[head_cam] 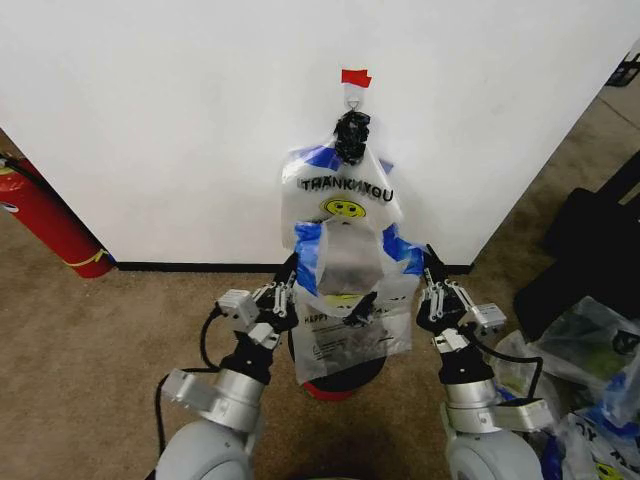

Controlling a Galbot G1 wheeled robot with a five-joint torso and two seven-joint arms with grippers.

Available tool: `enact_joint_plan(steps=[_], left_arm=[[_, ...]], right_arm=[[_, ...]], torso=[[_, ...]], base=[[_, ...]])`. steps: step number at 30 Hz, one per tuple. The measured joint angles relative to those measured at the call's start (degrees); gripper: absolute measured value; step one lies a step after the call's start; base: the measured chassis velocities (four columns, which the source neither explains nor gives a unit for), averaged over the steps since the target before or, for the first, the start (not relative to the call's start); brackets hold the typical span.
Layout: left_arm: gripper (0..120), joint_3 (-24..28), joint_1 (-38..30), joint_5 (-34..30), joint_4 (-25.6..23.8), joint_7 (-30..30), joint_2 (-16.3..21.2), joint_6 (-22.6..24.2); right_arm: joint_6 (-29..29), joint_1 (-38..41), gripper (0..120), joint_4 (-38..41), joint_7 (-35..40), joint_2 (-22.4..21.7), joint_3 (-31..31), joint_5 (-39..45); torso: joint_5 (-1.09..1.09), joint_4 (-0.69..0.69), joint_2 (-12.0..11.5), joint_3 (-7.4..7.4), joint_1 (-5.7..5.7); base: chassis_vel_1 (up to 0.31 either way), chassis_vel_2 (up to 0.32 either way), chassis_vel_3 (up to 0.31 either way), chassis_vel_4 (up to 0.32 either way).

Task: Pick up the garbage bag from the wall and place it over the trash bin.

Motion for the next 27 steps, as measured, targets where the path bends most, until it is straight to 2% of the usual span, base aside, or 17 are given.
enact_joint_plan(steps=[6, 13, 17, 27], left_arm=[[0, 0.7, -3.5, -1.8, 4.4, -0.1, 0.4, 0.1], [0, 1.3, -4.9, -1.9, 11.1, 0.1, -3.2, -0.9], [0, 1.3, -5.7, -2.5, 14.3, -0.2, -3.7, -1.0], [0, -1.4, -2.3, -4.5, 15.5, -1.2, -1.2, -0.6]], right_arm=[[-0.3, 2.2, 0, -3.5, -0.1, 2.1, -2.0, 0.3], [-0.3, 4.7, 0, -9.6, -0.1, 5.9, -4.6, 0.7], [-1.0, 6.0, 0, -12.3, 0.5, 8.0, -5.7, 1.5], [-1.5, 3.1, 0, -13.3, 1.7, 9.6, -8.6, 1.7]], torso=[[0.00, 0.00, 0.0, 0.00, 0.00], [-0.01, 0.00, 0.0, 0.00, 0.00], [-0.01, 0.00, 0.0, 0.00, 0.00], [0.00, 0.00, 0.0, 0.00, 0.00]], base=[[0.000, 0.000, 0.000, 0.000], [0.000, 0.000, 0.000, 0.000], [0.000, 0.000, 0.000, 0.000], [0.000, 0.000, 0.000, 0.000]])
